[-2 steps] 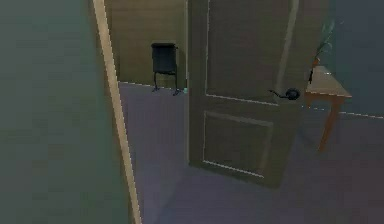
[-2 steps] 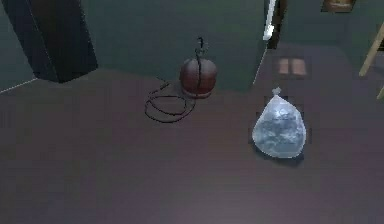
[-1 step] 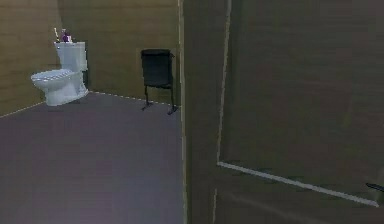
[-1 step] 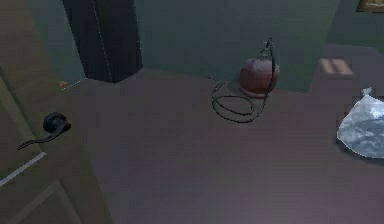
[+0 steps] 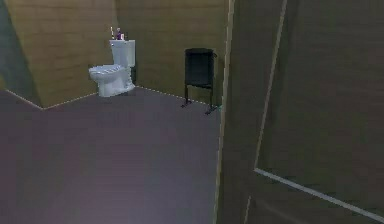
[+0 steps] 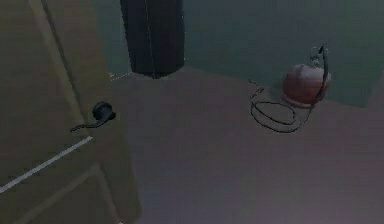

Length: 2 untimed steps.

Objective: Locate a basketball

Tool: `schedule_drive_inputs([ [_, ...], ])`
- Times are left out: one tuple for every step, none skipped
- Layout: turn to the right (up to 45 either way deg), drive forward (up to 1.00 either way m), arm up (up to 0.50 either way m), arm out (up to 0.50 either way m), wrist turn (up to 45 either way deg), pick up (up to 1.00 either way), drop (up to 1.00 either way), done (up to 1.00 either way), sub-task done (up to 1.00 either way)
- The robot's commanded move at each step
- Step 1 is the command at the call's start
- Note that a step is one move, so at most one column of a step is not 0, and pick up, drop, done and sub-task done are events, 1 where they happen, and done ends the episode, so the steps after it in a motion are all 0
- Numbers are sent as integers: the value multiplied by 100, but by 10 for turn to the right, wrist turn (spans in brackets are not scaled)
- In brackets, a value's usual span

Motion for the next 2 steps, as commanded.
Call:
schedule_drive_inputs([
  [0,40,0,0,0,0,0,0,0],
  [-450,0,0,0,0,0,0,0,0],
])
